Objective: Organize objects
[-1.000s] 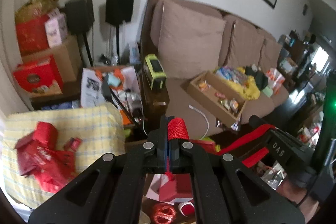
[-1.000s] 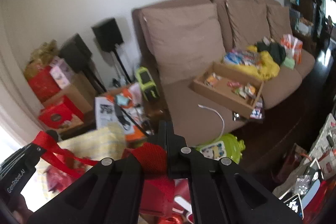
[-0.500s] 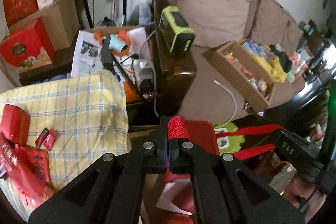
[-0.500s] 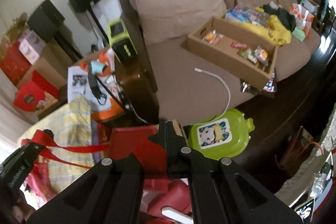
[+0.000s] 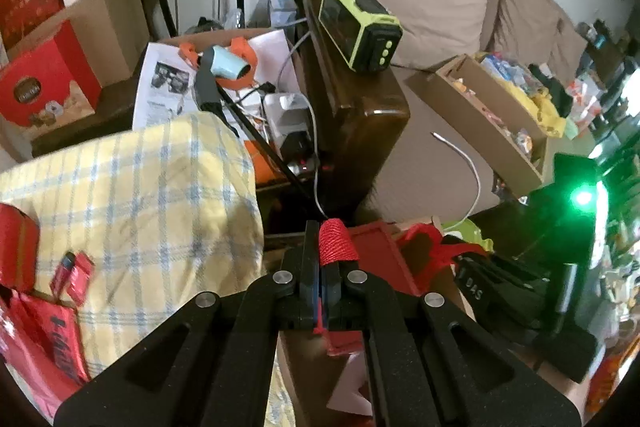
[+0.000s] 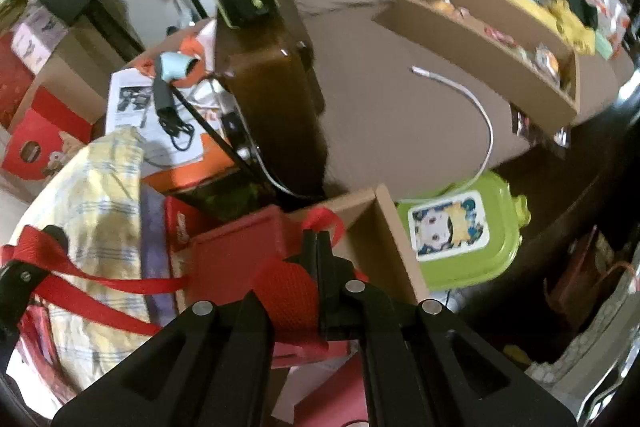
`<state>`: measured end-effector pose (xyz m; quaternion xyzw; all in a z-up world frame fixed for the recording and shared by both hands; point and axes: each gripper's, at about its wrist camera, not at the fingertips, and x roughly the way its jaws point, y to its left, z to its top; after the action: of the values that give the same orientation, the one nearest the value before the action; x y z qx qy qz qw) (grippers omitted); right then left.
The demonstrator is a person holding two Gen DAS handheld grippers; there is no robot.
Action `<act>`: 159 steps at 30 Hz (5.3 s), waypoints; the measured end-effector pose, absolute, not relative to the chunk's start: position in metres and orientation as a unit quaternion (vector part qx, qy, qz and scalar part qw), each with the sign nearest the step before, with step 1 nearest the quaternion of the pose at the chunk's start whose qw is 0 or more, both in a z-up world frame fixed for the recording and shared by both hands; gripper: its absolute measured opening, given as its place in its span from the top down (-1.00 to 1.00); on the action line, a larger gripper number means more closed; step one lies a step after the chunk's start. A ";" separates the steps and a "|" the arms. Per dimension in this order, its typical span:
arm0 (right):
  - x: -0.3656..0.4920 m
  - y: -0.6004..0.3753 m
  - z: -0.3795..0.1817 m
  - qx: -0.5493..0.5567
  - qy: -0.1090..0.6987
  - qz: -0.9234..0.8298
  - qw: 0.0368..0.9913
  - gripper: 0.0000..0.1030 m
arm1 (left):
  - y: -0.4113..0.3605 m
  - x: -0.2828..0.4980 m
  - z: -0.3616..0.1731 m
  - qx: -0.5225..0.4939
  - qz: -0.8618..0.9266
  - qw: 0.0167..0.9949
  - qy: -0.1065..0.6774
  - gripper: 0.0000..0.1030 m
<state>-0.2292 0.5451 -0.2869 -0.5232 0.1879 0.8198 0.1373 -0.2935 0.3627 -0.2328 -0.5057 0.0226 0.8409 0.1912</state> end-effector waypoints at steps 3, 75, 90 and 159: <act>-0.222 0.551 -0.305 -0.535 0.193 0.810 0.145 0.99 | 0.365 -0.288 -0.243 -0.509 0.837 0.199 0.025 0.99; 0.002 0.512 -0.263 -0.468 0.430 0.761 0.131 -0.81 | 0.241 -0.145 -0.235 -0.627 0.670 0.364 -0.162 -1.00; -0.008 0.545 -0.328 -0.396 0.601 0.694 -0.010 -0.95 | 0.266 -0.174 -0.258 -0.635 0.652 0.360 -0.206 -1.00; 0.037 0.535 -0.223 -0.325 0.558 0.763 0.002 -1.00 | 0.235 -0.134 -0.192 -0.458 0.829 0.321 0.000 -0.55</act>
<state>0.0369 0.5347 -0.2228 -0.3251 0.5581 0.7634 0.0022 -0.1340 0.2350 -0.1924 -0.4580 0.0001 0.8288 0.3215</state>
